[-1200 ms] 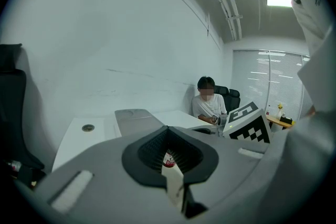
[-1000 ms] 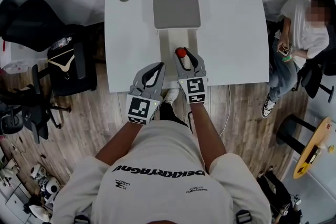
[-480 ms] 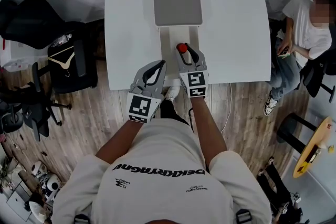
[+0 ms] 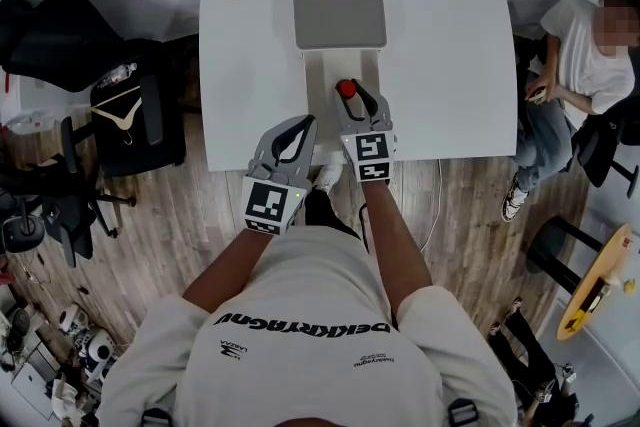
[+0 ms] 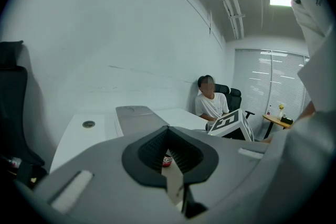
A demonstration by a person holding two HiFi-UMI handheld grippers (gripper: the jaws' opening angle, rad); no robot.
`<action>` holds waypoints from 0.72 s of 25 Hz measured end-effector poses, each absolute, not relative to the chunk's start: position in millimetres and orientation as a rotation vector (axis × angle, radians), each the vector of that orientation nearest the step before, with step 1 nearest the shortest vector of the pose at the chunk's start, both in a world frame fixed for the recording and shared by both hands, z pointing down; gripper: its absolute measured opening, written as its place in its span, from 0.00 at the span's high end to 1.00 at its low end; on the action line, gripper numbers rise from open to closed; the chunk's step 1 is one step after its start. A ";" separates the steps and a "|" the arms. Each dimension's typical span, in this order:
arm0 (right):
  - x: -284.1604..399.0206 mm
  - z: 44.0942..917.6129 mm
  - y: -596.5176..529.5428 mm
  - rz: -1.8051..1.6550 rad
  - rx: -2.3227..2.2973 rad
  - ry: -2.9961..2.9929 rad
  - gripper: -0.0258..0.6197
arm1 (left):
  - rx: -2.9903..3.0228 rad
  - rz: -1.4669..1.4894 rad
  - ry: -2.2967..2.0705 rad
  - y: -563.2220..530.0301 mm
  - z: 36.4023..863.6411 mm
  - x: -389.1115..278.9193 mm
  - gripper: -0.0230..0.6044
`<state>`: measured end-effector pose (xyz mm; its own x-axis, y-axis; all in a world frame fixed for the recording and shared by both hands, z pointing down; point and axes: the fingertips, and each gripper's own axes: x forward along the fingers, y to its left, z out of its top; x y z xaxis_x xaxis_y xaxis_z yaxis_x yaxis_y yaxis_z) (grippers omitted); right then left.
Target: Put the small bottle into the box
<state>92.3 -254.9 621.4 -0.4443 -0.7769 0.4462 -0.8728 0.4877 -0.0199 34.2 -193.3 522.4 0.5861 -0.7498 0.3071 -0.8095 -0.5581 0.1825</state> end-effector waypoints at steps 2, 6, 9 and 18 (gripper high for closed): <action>90.9 621.7 -255.8 0.339 1.370 -2.360 0.74 | 2.515 0.279 -1.276 -193.6 522.2 33.6 0.95; 90.6 624.3 -258.0 0.329 1.374 -2.357 0.74 | 2.511 0.283 -1.284 -194.4 524.1 31.2 0.95; 89.7 625.2 -260.6 0.328 1.382 -2.357 0.74 | 2.503 0.277 -1.293 -196.6 524.5 28.8 0.95; 87.9 625.1 -259.2 0.314 1.369 -2.345 0.74 | 2.505 0.279 -1.289 -195.7 523.6 29.7 0.95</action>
<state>87.9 -259.2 625.1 -0.4370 -0.7783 0.4508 -0.8695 0.4939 0.0097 29.7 -195.7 523.6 0.5762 -0.7566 0.3091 -0.8167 -0.5475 0.1825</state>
